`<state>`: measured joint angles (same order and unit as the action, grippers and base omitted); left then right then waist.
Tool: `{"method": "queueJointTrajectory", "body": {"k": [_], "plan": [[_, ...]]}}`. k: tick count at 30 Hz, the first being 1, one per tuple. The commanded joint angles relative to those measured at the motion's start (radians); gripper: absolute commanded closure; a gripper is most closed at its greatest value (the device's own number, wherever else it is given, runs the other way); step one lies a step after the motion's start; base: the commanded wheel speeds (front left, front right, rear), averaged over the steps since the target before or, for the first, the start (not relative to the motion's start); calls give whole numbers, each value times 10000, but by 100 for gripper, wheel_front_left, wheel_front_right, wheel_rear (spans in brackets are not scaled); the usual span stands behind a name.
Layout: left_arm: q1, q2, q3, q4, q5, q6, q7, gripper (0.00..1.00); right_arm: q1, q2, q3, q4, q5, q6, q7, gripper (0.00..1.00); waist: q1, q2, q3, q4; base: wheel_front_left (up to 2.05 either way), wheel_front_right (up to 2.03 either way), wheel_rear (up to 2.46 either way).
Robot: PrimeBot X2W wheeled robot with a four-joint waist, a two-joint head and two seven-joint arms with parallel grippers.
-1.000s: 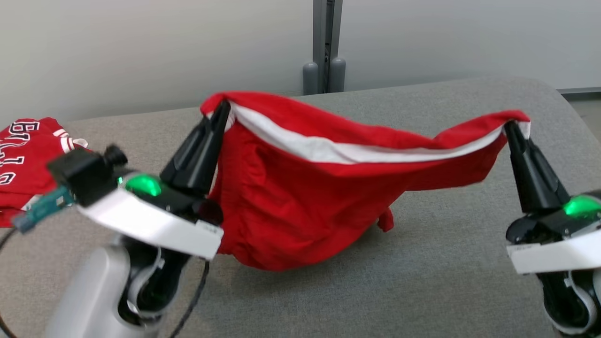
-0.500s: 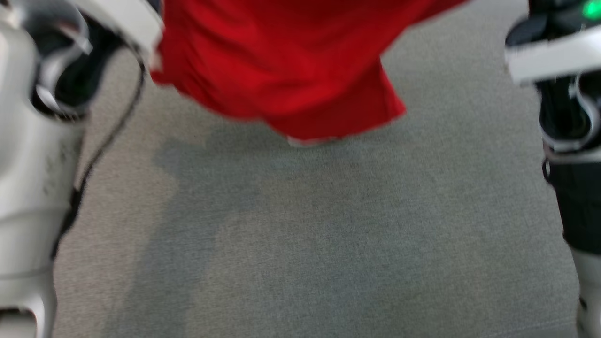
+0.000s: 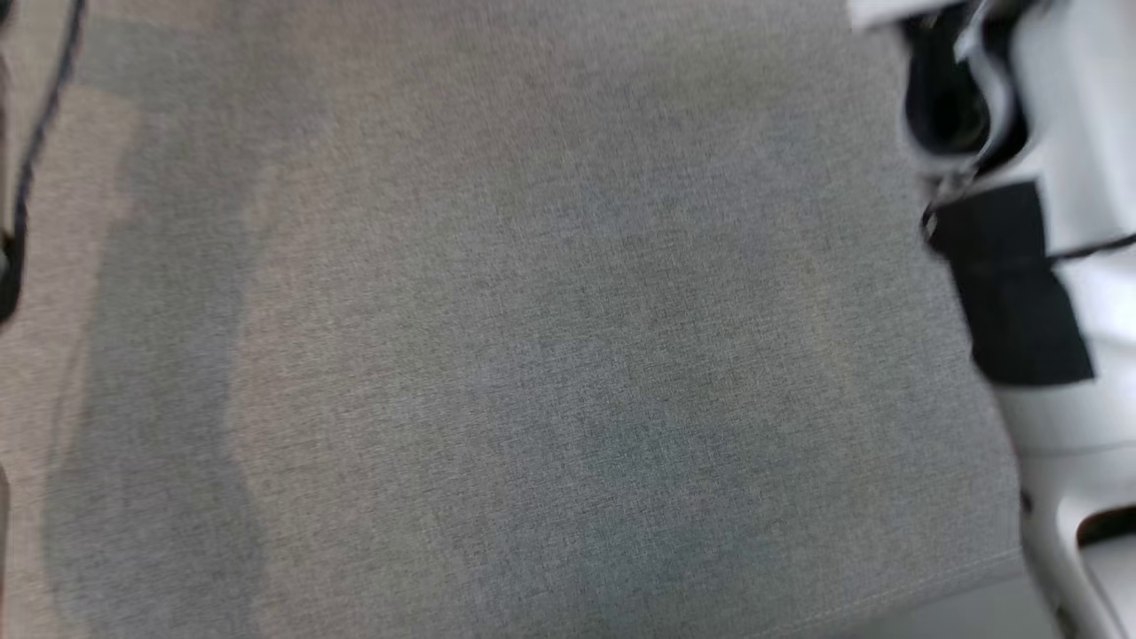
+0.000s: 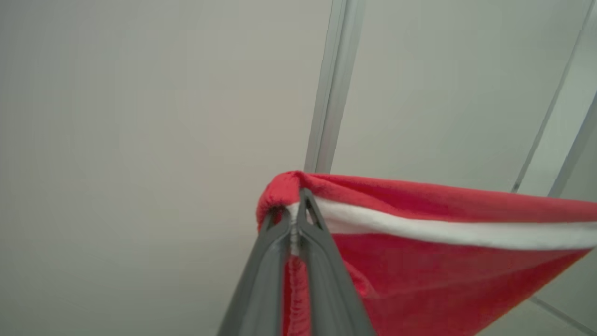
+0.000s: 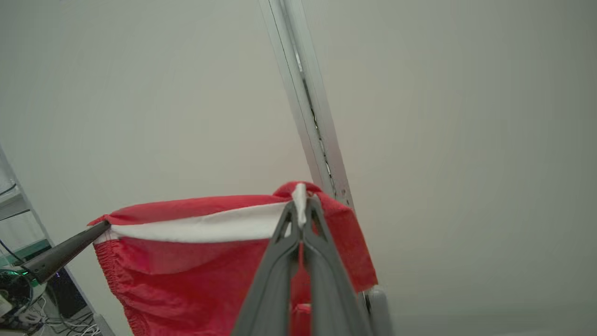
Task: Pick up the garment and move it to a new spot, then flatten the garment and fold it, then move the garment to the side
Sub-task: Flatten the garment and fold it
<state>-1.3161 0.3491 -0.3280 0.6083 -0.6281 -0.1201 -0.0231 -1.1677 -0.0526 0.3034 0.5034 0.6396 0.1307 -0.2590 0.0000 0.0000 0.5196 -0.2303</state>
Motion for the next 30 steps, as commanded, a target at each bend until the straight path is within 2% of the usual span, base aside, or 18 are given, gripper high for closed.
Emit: {"method": "queueJointTrajectory", "body": {"k": [1, 4, 7, 9, 15, 18, 21, 23, 26, 30], "plan": [[440, 114, -94, 296, -103, -52, -248, 100, 424, -51, 61, 56, 195, 3, -85, 100, 0, 0, 272, -94, 0, 0, 0], [1164, 171, -306, 644, -415, -88, -570, 100, 1298, -8, 286, -18, 416, 3, -81, 100, 0, 0, 340, -62, 0, 0, 0], [1921, 422, -993, 285, -809, -96, -681, 100, 2113, -3, 486, -269, 575, 4, -82, 100, 0, 0, 310, -1, 0, 0, 0], [2175, 539, -1117, 102, -1053, -96, -770, 100, 2396, -12, 487, -367, 577, 4, -83, 100, 0, 0, 273, 23, 0, 0, 0], [3836, 1253, -1630, -1389, -2072, -100, -1321, 100, 4122, -102, 203, -1352, 306, 3, -76, 100, 0, 0, -68, 340, 0, 0, 0], [4771, 1487, -1752, -2161, -2082, -90, -1652, 100, 5038, -219, -16, -1982, 129, 3, -78, 100, 0, 0, -223, 577, 0, 0, 0], [5811, 1622, -1702, -2816, -1974, 200, -2006, 100, 5963, -371, -310, -2589, -178, 3, -76, 100, 0, 0, -416, 699, 0, 0, 0], [6546, 1629, -1657, -3266, -1790, 515, -2209, 100, 6667, -345, -704, -3012, -236, 1, -77, 100, 0, 0, -539, 749, 0, 0, 0], [7672, 1333, -1403, -3889, -1651, 984, -2378, 100, 7734, -289, -1272, -3658, -195, 1, -78, 100, 0, 0, -771, 857, 0, 0, 0], [9012, 567, -648, -4818, -1341, 1352, -2432, 100, 9066, -512, -1561, -4416, 134, 0, -79, 100, 0, 0, -1142, 960, 0, 0, 0]]}}
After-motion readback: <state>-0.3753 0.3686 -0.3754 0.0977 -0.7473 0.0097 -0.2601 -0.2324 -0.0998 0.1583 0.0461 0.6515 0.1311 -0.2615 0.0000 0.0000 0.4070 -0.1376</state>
